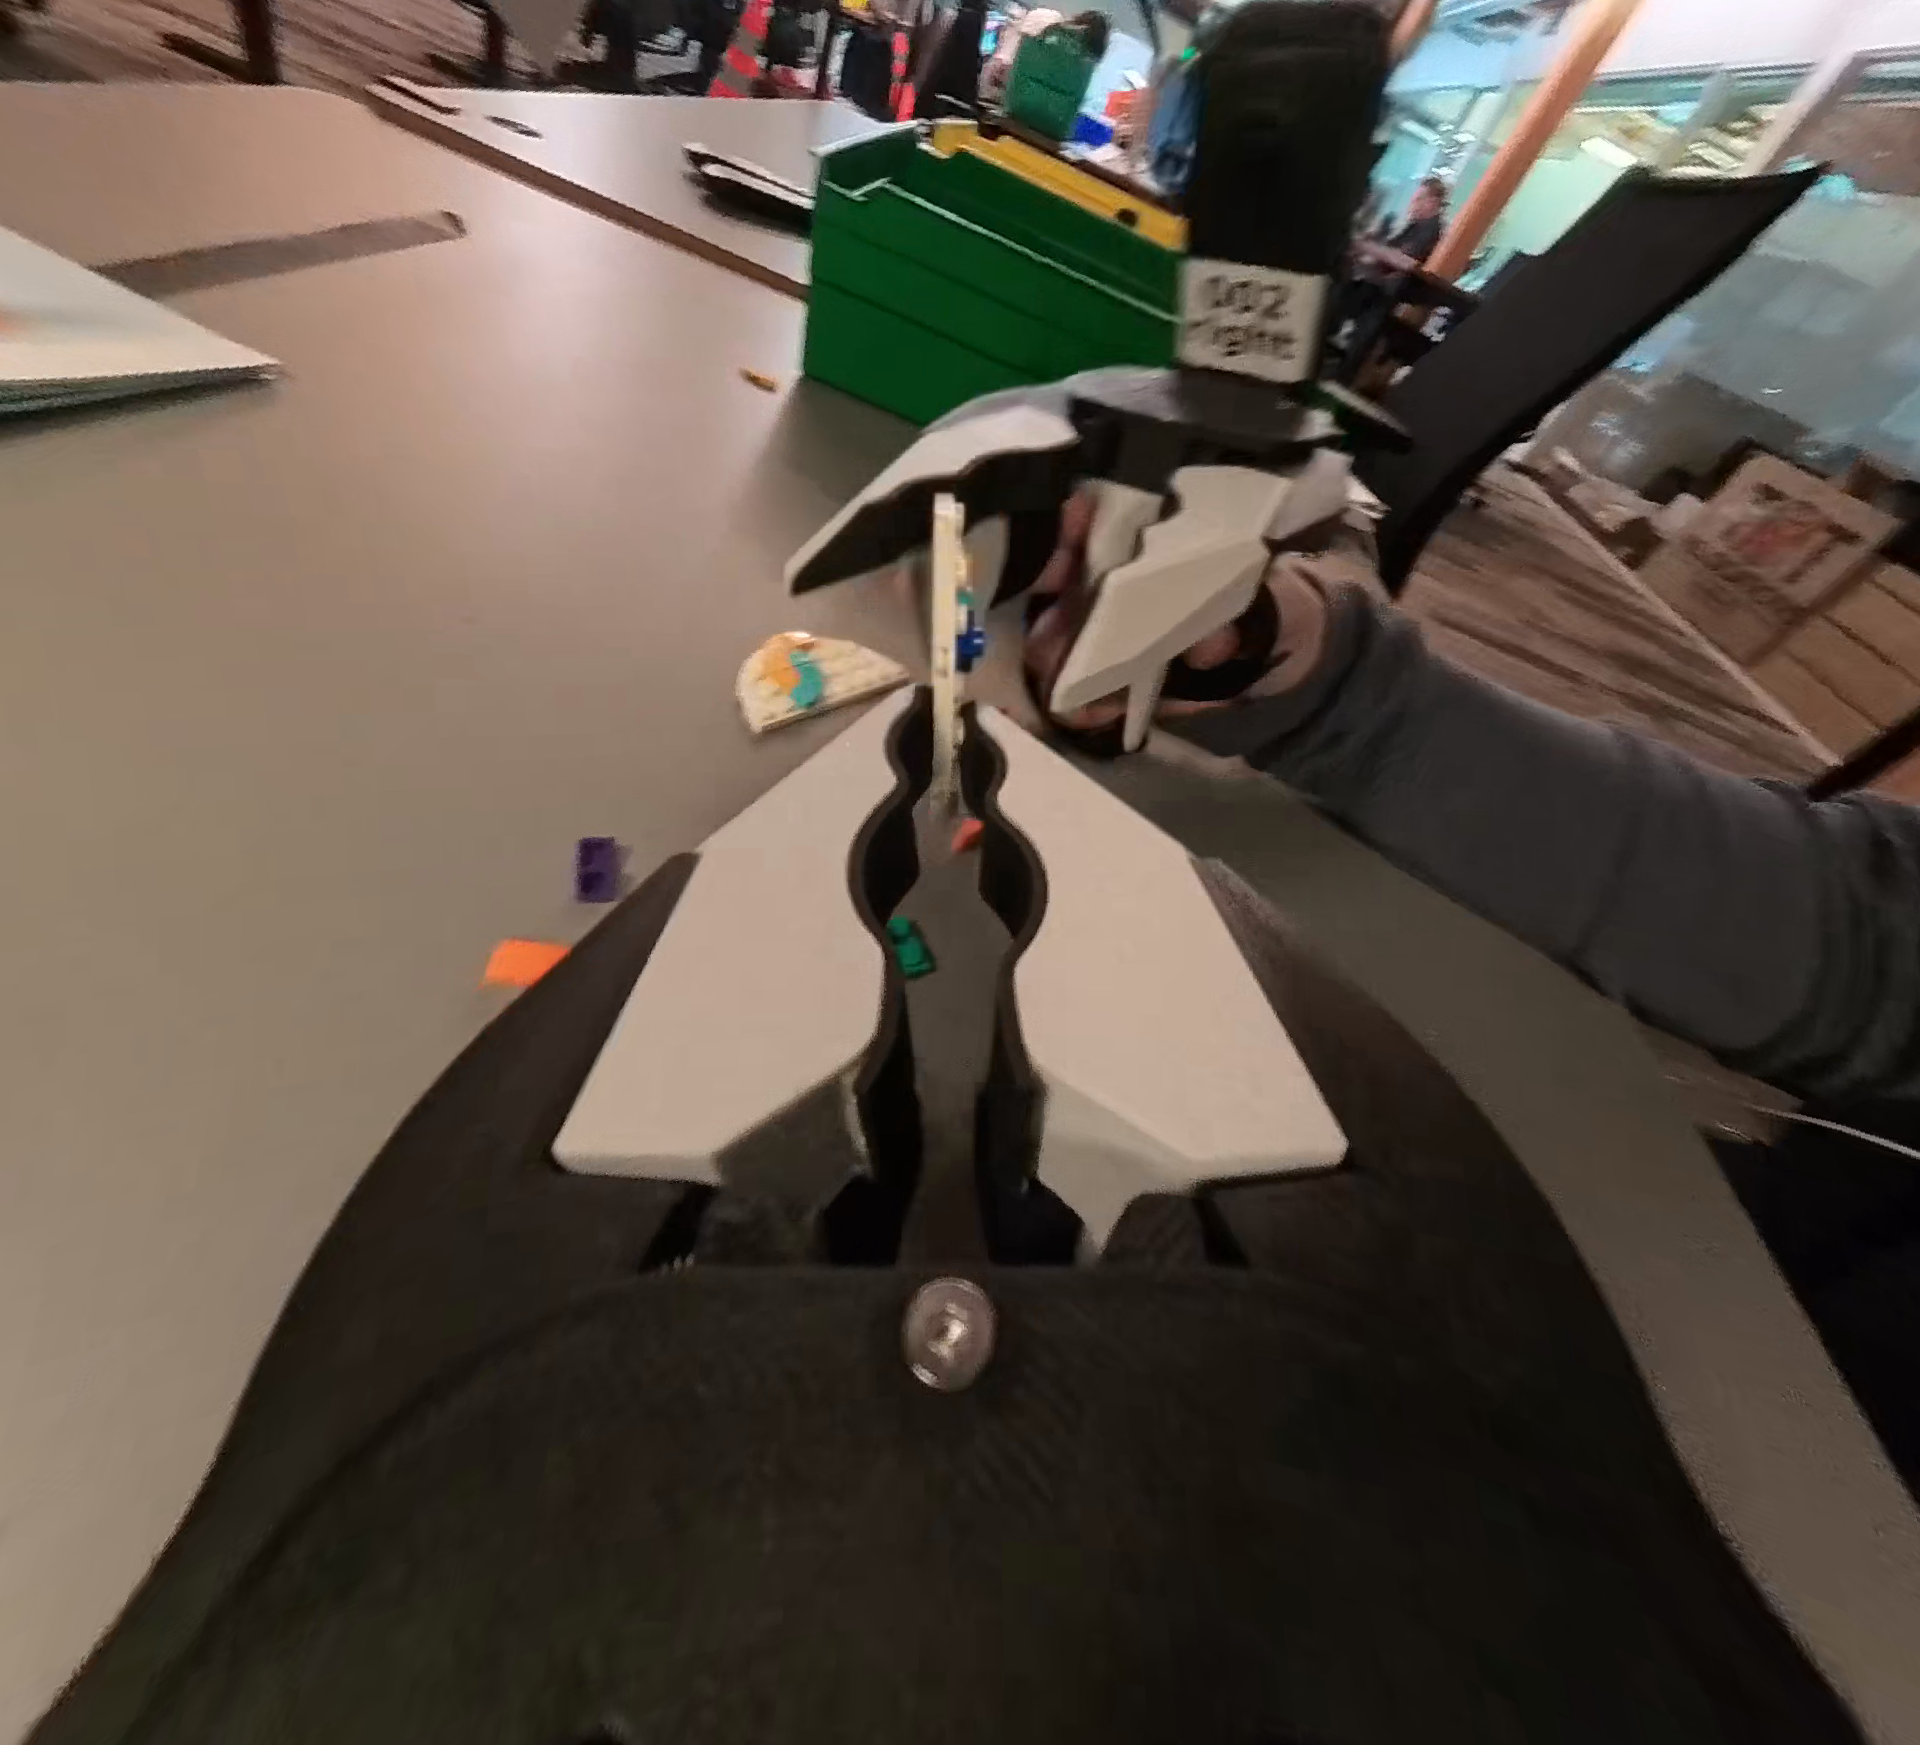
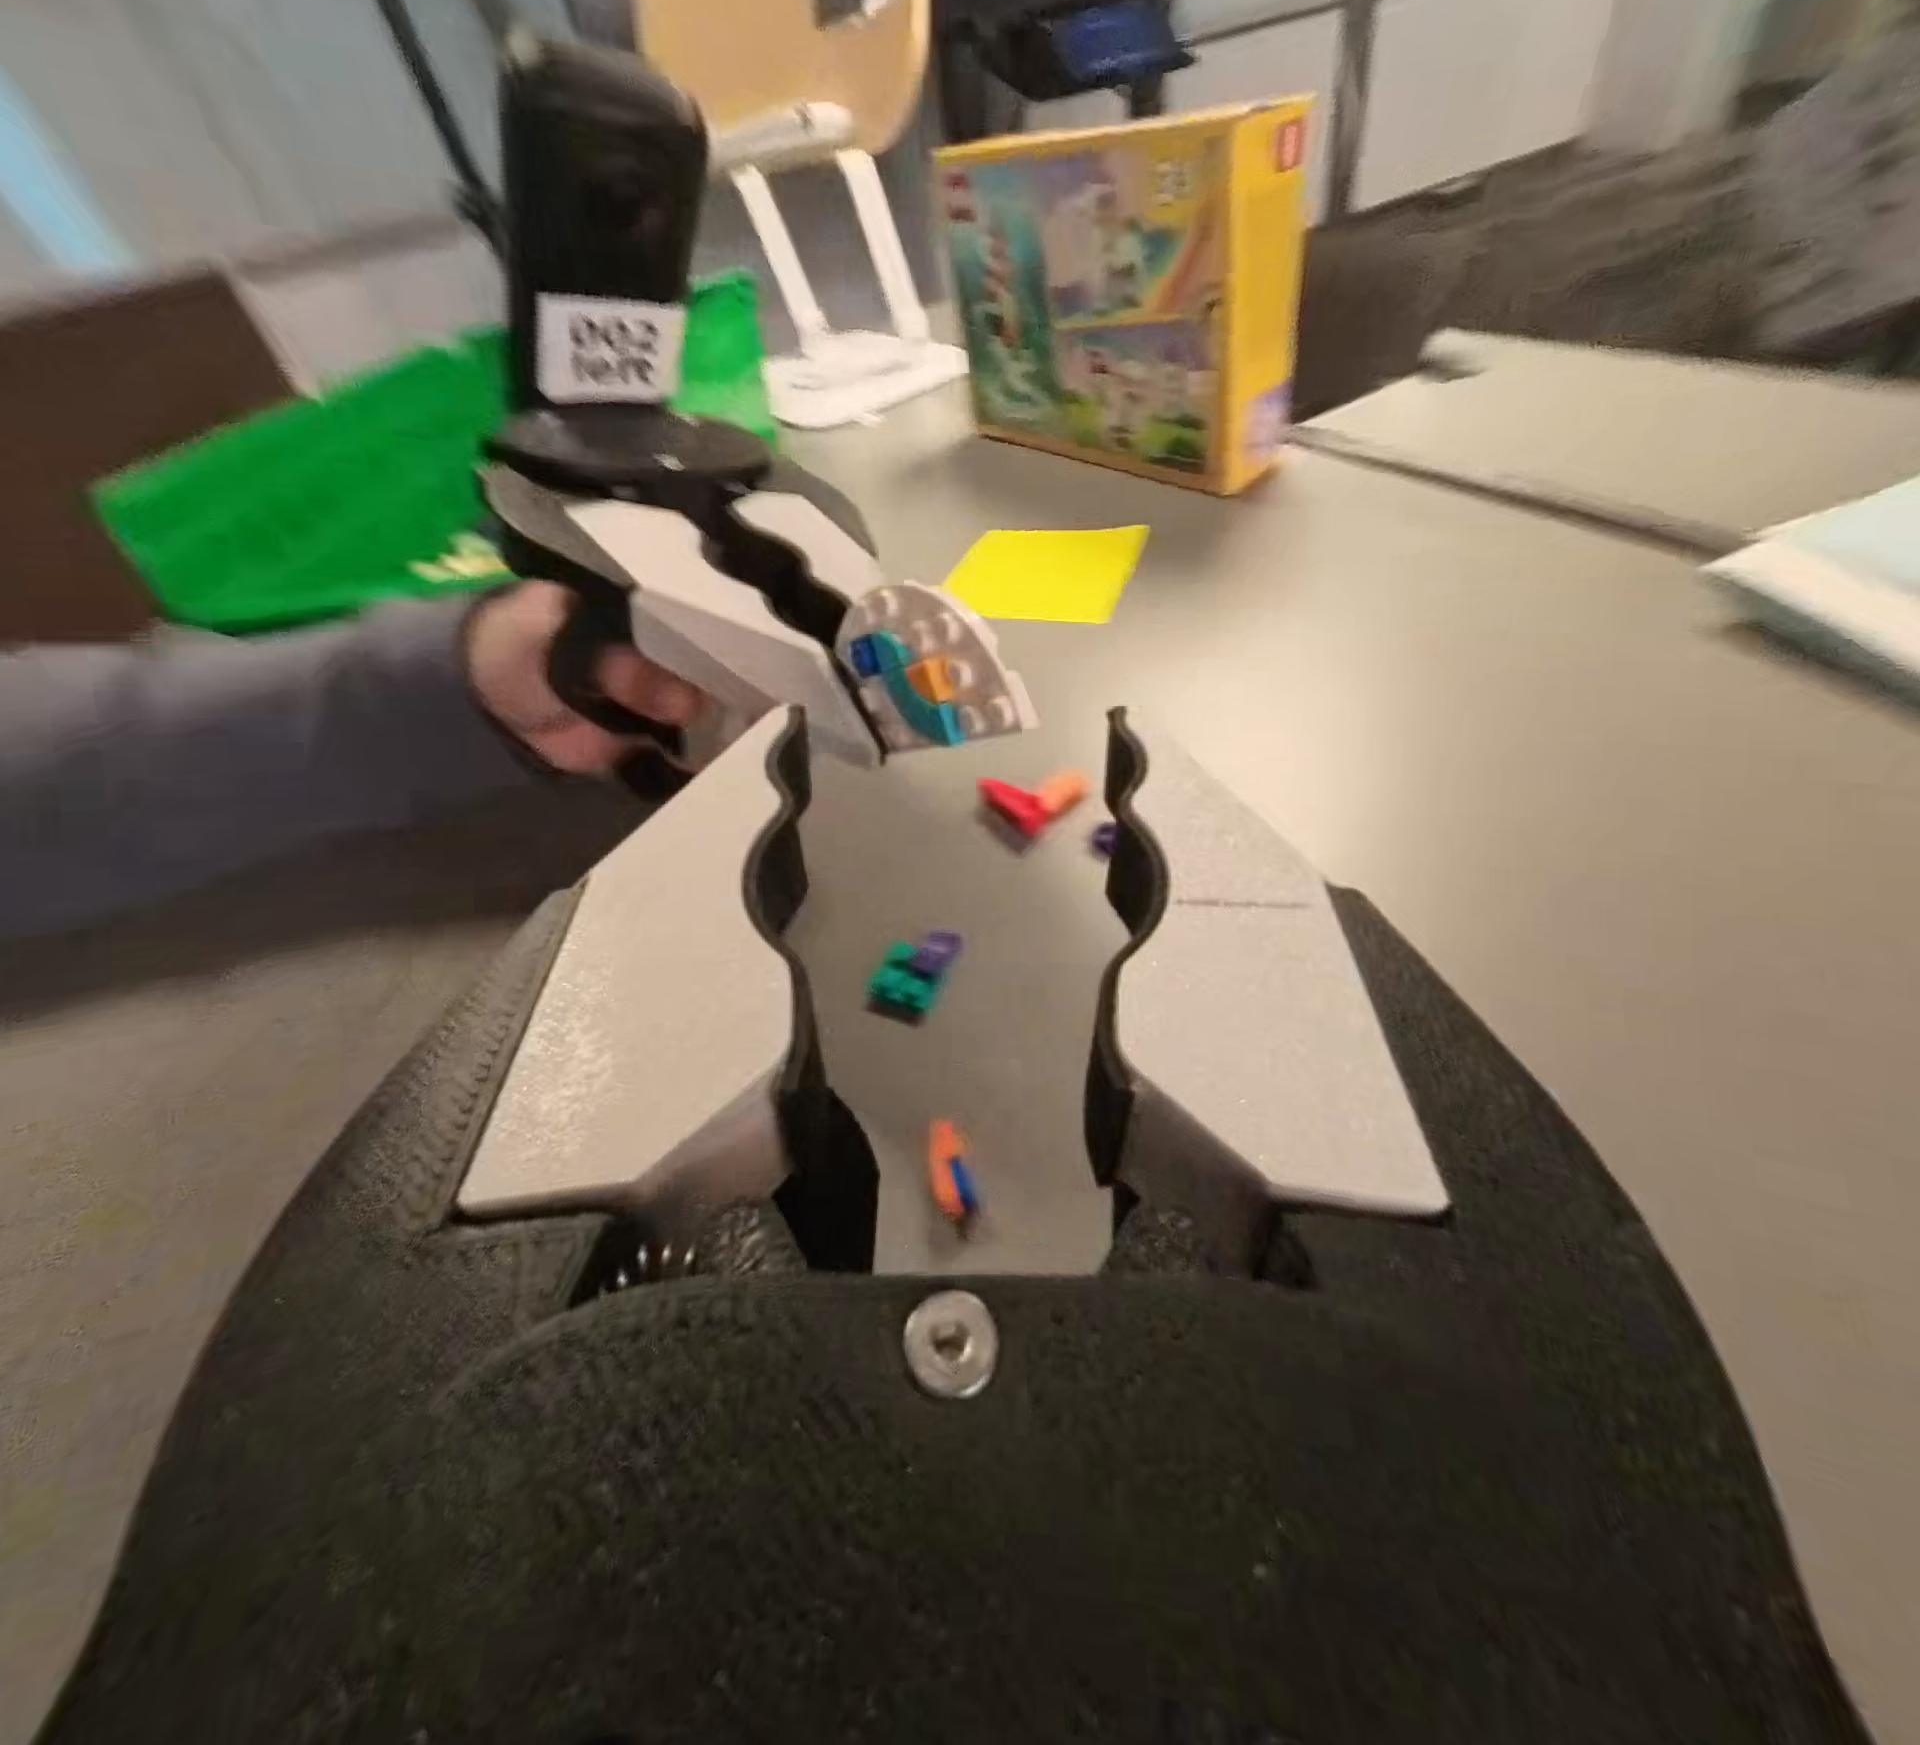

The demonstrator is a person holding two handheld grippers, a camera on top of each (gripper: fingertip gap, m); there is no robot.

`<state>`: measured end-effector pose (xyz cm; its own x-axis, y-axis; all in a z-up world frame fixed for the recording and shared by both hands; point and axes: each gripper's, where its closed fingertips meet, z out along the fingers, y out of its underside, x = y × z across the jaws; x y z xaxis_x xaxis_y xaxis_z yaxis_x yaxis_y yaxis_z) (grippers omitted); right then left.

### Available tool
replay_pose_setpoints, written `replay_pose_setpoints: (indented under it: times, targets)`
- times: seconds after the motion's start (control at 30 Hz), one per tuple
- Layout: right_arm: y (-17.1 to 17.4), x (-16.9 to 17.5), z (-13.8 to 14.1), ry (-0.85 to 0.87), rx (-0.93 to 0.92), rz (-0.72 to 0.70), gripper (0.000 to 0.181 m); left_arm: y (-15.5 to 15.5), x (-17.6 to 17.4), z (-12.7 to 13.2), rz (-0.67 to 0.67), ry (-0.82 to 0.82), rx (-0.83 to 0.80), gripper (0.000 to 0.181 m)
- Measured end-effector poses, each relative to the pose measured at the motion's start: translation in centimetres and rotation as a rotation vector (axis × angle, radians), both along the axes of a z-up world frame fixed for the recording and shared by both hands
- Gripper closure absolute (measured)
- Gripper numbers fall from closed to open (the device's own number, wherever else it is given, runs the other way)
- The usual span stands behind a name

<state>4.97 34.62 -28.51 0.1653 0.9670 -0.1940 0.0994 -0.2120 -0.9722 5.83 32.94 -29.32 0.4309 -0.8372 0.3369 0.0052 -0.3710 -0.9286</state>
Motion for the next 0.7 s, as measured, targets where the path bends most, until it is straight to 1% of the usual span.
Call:
replay_pose_setpoints:
  times: [0.1, 0.2, 0.27, 0.33, 0.4, 0.43, 0.5, 0.57, 0.67, 0.7]
  targets:
    - [0.5, 0.5, 0.1, -0.181, 0.355, -0.131, 0.127, 0.2, -0.4, -0.5, 0.010, 0.038, -0.012, 0.178]
    - [0.6, 0.3, -0.9, -0.452, 0.720, -0.203, 0.127, 0.2, -0.3, -1.5, 0.001, 0.101, -0.042, 0.178]
    - [0.5, 0.2, -1.5, -0.581, 0.893, -0.220, 0.133, 0.2, -0.4, -2.2, 0.003, 0.149, -0.052, 0.178]
    - [0.8, 0.2, -1.9, -0.693, 1.021, -0.240, 0.133, -0.1, -0.3, -2.0, -0.022, 0.123, -0.074, 0.178]
    - [0.7, 0.0, -2.7, -0.775, 1.100, -0.214, 0.140, -0.2, -0.3, -2.5, -0.032, 0.158, -0.082, 0.178]
    - [0.8, -0.1, -3.0, -0.816, 1.138, -0.208, 0.148, -0.4, -0.2, -2.8, -0.042, 0.183, -0.077, 0.178]
    - [0.9, 0.1, -3.5, -0.910, 1.211, -0.198, 0.152, -0.4, -0.3, -3.6, -0.037, 0.252, -0.070, 0.178]
    - [1.0, 0.4, -4.1, -0.984, 1.209, -0.178, 0.154, -0.4, -0.4, -4.1, -0.023, 0.325, -0.026, 0.178]
    - [1.1, 1.0, -4.8, -1.066, 1.171, -0.156, 0.155, -0.2, -0.1, -5.0, 0.004, 0.475, 0.089, 0.178]
    - [1.1, 1.2, -4.9, -1.077, 1.149, -0.155, 0.159, -0.1, 0.0, -5.1, 0.019, 0.518, 0.126, 0.178]
